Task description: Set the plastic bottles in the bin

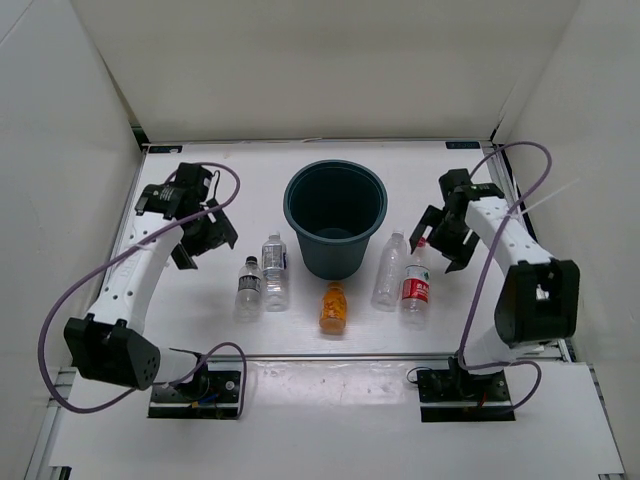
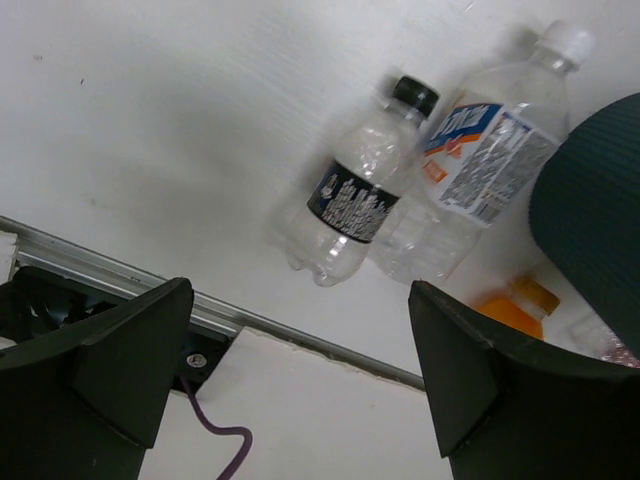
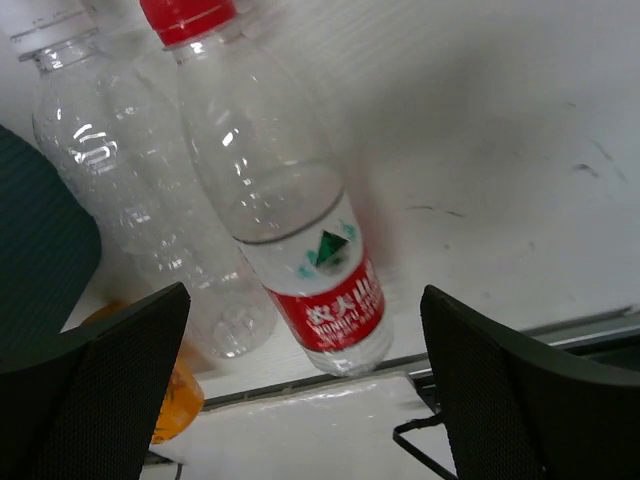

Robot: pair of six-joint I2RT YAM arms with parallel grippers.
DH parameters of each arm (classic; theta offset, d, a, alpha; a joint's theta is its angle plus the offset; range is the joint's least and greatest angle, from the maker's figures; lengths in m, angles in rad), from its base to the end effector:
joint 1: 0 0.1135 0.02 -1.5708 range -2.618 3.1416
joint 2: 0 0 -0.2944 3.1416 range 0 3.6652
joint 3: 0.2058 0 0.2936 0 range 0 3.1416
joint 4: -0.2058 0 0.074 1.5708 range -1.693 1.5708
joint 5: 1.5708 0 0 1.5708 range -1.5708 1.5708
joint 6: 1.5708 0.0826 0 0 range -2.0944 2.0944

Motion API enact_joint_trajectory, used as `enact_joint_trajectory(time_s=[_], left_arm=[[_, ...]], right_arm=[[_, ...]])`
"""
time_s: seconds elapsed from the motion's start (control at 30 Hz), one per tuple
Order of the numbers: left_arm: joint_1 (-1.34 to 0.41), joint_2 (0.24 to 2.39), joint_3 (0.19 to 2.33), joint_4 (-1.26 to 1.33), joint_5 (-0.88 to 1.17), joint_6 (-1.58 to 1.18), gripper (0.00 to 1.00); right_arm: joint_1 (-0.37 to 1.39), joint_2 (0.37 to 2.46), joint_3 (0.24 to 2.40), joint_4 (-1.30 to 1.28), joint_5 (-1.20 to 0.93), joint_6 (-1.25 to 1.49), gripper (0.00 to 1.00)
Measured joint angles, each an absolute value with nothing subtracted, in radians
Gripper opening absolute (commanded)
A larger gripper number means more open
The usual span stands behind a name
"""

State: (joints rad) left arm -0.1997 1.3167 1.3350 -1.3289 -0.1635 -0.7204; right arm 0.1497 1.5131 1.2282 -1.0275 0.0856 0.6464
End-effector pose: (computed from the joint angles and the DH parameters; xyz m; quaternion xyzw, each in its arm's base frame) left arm 0.2695 -0.0408 0.3134 -0.2646 0.9522 0.0151 0.1518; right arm 0.3329 0.0431 0.2331 0.2489 0.9590 0.0108 0.1351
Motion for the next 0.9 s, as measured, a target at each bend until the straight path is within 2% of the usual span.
enact_joint_trajectory(time_s=[0.1,0.27,0.4,0.47,0.5,0.53,0.67,0.77,0.9], left_arm=[[-0.199,1.358,1.406,-1.322,-0.163,-0.715,1.0],[-0.182,1.388,1.434,-1.317,-0.152,-0.714,1.0],[-0.142,1.411,1.434,-1.316,-0.13,-0.714,1.0],[-0.125,1.421,1.434,-1.315,-0.126,-0.714,1.0],[-0.121,1.427,1.434,-1.315,-0.124,-0.714,1.0],[-0.119,1.431,1.435,-1.314,-0.123,-0.714,1.0],[-0.113,1.454,1.442,-1.308,-0.117,-0.715,1.0],[-0.107,1.473,1.459,-1.303,-0.115,-0.715,1.0],[-0.105,1.489,1.465,-1.293,-0.115,-0.716,1.0]], right_arm=[[0.146,1.599,1.226,-0.975,0.029,0.645,1.0],[0.143,1.691,1.183,-0.91,-0.008,0.646,0.89],[0.133,1.716,1.15,-0.9,-0.008,0.645,0.69],[0.119,1.715,1.139,-0.897,-0.014,0.647,0.62],[0.11,1.712,1.133,-0.894,-0.02,0.648,0.5],[0.104,1.707,1.129,-0.891,-0.022,0.646,0.44],[0.089,1.65,1.136,-0.944,0.002,0.672,0.41],[0.088,1.525,1.216,-1.031,0.017,0.698,0.39],[0.091,1.444,1.624,-1.152,0.032,0.723,0.34]])
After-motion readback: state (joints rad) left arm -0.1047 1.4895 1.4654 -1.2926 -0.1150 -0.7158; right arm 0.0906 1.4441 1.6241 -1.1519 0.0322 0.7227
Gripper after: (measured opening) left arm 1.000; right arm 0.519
